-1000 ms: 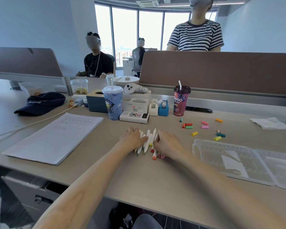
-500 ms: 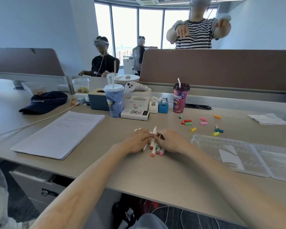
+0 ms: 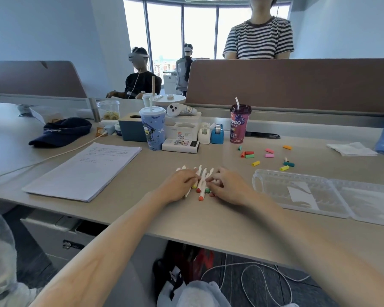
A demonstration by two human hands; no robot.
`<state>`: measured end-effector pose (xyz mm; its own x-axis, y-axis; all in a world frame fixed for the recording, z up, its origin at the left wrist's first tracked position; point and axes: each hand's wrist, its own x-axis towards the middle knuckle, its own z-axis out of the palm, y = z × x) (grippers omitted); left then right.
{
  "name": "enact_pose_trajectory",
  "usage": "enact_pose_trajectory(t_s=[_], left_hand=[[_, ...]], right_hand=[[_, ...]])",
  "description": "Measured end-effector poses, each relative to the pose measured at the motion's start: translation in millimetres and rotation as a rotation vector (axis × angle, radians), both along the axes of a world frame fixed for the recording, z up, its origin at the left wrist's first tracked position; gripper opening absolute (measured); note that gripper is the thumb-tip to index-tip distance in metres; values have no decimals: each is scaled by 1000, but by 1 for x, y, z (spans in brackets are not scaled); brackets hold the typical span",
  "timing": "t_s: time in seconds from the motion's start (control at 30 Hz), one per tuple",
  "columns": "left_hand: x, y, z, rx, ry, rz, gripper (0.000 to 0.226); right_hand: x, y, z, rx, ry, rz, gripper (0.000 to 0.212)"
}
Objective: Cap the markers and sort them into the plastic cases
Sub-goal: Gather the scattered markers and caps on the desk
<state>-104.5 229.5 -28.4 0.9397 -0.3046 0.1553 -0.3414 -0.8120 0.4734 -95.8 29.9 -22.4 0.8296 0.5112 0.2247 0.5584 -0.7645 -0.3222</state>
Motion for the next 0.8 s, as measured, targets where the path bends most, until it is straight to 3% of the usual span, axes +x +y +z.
enact_pose_trajectory(t_s=[0.2,0.5,0.8], left_hand=[[-5,11,-2,-12,-9,12,36],[-6,15,-3,-13,-8,-5,35],[20,5,9,93,44,90,34]], right_hand=[[-11,2,5,-140,-5,44,45],[-10,5,8,-277,-66,68,46],[13,13,11,-190,21,16,43]])
